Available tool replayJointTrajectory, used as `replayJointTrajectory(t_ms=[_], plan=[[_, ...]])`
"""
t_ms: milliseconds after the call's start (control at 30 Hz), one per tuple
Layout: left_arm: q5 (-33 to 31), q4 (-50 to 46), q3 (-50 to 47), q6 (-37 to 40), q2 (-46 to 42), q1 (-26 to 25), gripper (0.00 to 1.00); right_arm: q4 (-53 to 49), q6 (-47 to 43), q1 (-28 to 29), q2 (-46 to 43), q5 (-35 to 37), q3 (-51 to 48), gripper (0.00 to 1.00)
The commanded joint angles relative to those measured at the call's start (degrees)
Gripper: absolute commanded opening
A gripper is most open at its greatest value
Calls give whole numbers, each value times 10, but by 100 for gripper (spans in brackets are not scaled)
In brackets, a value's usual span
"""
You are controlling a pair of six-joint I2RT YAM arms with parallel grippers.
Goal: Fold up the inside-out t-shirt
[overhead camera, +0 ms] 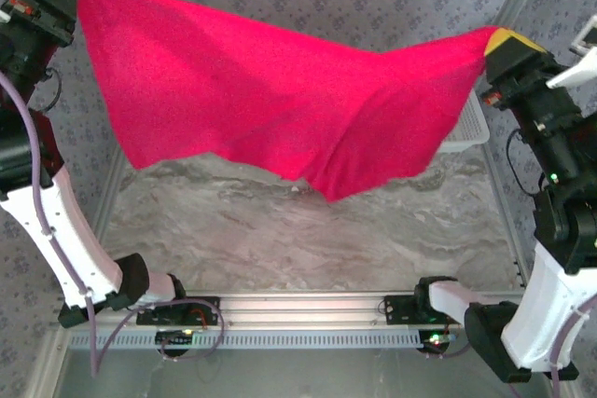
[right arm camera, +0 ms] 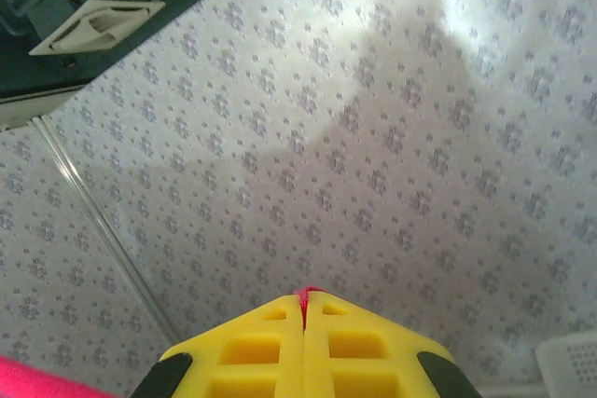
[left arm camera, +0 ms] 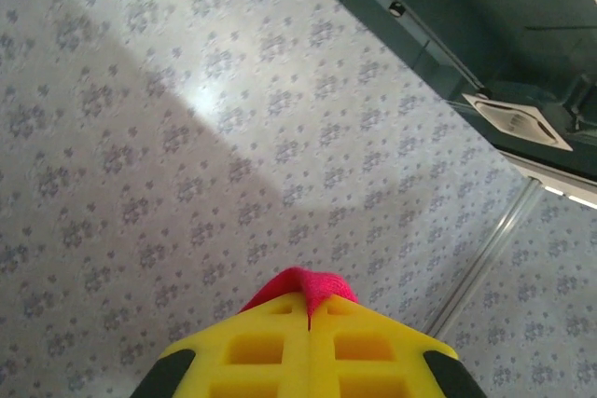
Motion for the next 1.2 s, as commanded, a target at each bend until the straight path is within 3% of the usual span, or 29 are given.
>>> replayJointTrajectory(t_ms=[0, 300, 500, 600, 733, 867, 967, 1167], plan=[[-21, -21, 10, 20, 23, 6, 0, 0, -28, -5, 20, 38, 9, 0], [47, -32, 10, 11, 128, -3, 0, 3, -32, -5, 92, 47, -27, 0], [22, -41, 24, 33, 173, -38, 0, 25, -31, -6, 150, 40, -14, 0], [19, -43, 92, 11, 228, -42, 0, 5, -31, -12, 211, 29, 65, 0], [25, -45, 266, -46, 324, -33, 0, -20, -26, -26, 266, 13, 189, 0], [33, -28, 332, -87, 353, -16, 0, -8, -29, -38, 263, 2, 214, 0], [40, -92, 330, -27, 346, -27, 0, 8, -38, -37, 222, -8, 139, 0], [33, -335, 295, 157, 333, -66, 0, 113, -18, -31, 55, -35, -190, 0]])
